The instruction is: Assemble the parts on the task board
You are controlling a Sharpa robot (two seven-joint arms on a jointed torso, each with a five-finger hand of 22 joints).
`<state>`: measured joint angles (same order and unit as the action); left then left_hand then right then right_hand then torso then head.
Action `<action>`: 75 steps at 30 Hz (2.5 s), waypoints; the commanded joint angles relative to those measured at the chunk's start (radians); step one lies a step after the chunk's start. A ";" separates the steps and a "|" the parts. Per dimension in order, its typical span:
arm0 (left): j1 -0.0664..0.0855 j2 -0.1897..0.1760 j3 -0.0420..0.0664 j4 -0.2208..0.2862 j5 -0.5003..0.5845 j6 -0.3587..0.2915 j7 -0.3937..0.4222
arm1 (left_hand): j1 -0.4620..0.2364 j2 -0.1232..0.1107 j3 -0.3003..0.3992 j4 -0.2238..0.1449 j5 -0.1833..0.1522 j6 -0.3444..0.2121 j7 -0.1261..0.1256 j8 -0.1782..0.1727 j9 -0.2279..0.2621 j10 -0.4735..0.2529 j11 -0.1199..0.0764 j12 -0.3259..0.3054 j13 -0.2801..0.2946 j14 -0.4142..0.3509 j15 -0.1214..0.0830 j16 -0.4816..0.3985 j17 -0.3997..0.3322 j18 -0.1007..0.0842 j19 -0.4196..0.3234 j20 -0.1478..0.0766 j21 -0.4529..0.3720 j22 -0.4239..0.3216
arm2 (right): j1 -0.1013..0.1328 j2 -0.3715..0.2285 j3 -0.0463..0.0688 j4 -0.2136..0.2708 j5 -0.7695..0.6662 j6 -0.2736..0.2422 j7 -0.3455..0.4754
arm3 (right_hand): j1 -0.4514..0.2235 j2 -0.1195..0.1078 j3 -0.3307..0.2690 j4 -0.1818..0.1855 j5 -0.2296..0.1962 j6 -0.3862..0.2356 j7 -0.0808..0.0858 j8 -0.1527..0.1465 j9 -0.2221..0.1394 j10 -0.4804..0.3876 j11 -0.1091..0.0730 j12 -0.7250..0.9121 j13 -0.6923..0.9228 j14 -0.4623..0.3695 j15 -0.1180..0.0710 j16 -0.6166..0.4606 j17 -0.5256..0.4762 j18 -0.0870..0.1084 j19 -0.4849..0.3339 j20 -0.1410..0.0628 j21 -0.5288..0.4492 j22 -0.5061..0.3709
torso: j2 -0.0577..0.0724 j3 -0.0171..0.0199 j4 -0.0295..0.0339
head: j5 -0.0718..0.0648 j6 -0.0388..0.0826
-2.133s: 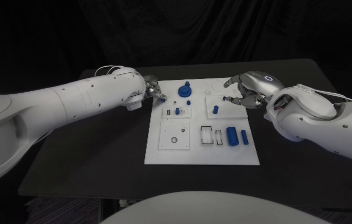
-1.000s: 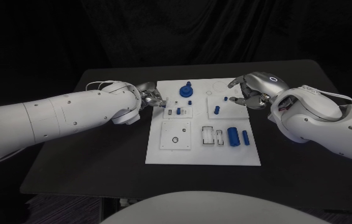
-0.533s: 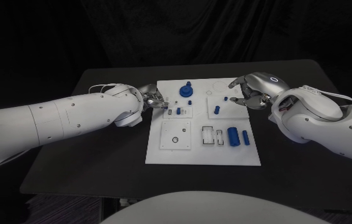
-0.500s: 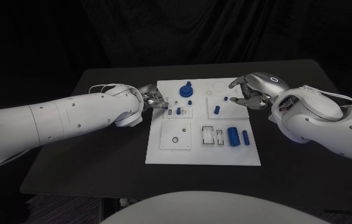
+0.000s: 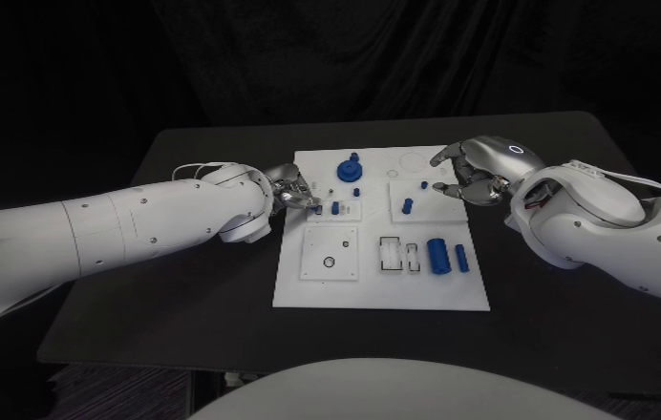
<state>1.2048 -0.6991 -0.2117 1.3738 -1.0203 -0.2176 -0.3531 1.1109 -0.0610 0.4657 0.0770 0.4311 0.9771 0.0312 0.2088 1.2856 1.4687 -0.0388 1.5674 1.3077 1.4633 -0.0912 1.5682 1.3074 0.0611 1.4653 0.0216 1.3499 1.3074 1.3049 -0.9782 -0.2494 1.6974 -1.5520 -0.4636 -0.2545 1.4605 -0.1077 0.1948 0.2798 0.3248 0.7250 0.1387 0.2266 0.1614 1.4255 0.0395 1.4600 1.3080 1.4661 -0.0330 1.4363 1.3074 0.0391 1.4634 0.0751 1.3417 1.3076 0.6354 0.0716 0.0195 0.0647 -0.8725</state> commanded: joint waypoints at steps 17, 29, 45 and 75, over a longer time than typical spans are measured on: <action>-0.022 0.006 0.001 -0.009 0.003 0.032 0.018 | -0.012 0.008 0.016 0.001 -0.032 0.001 -0.002 -0.005 0.003 0.102 -0.005 0.003 0.263 0.107 -0.005 0.003 0.263 -0.007 0.019 -0.007 -0.007 0.183 | -0.003 -0.001 0.001 0.001 0.007 0.011 -0.013 | 0.007 0.004 0.005 0.000 0.003 0.007 0.000 0.002 -0.002 -0.007 0.003 -0.004 0.071 0.054 0.002 -0.005 0.019 0.017 0.013 0.000 -0.005 0.187 | -0.002 0.0010 -0.0011 | 0.001 0.000; -0.025 0.007 0.001 -0.015 0.003 0.047 0.035 | -0.048 0.010 0.006 0.021 -0.147 -0.009 0.007 -0.018 0.005 0.102 0.003 0.003 0.263 0.107 0.001 0.003 0.263 -0.006 0.018 -0.001 -0.015 0.184 | -0.004 0.000 0.001 -0.001 0.011 0.017 -0.015 | 0.007 0.004 0.005 0.001 0.003 0.008 0.000 0.003 -0.002 -0.008 0.004 -0.005 0.069 0.054 0.002 -0.006 0.018 0.017 0.013 0.000 -0.006 0.187 | -0.001 0.0003 0.0000 | 0.000 0.000; -0.027 0.008 0.000 -0.030 0.003 0.057 0.038 | -0.120 -0.004 -0.113 0.096 -0.238 0.004 0.016 -0.036 -0.002 0.102 0.011 0.003 0.263 0.107 0.009 0.003 0.263 -0.006 0.019 0.007 -0.018 0.188 | -0.006 0.002 0.001 -0.004 0.012 0.037 -0.025 | 0.010 0.003 0.008 -0.001 0.008 0.013 -0.001 0.004 -0.003 -0.008 0.004 -0.005 0.068 0.054 0.002 -0.006 0.018 0.017 0.013 0.001 -0.007 0.187 | -0.001 0.0002 -0.0010 | 0.002 0.000; -0.029 0.006 0.000 -0.040 0.003 0.011 0.107 | -0.310 0.123 -0.395 0.214 -0.298 0.056 0.003 -0.014 0.038 0.102 0.003 0.003 0.263 0.107 0.003 0.003 0.263 -0.007 0.024 0.003 -0.014 0.192 | -0.008 0.003 0.001 -0.004 0.012 0.052 -0.038 | 0.018 0.006 0.018 -0.004 0.032 0.018 0.000 0.003 -0.008 -0.012 0.005 -0.010 0.061 0.054 0.003 -0.007 0.017 0.018 0.012 0.002 -0.011 0.186 | -0.001 0.0002 -0.0010 | 0.002 0.000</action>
<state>1.1818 -0.6955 -0.2085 1.3305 -1.0236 -0.2148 -0.2702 0.8024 0.0538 0.0752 0.2905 0.1302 1.0277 0.0339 0.1898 1.3081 1.4649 -0.0351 1.5674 1.3077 1.4671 -0.0874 1.5682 1.3074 0.0611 1.4652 0.0217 1.3344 1.3074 1.2990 -0.9749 -0.2493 1.6922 -1.5378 -0.4180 -0.2742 1.4730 -0.1040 0.2085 0.2772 0.3548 0.7392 0.1386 0.2266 0.1546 1.4220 0.0430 1.4559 1.3073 1.4661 -0.0330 1.4363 1.3074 0.0391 1.4634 0.0751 1.3346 1.3074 0.6343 0.0717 0.0183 0.0676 -0.8725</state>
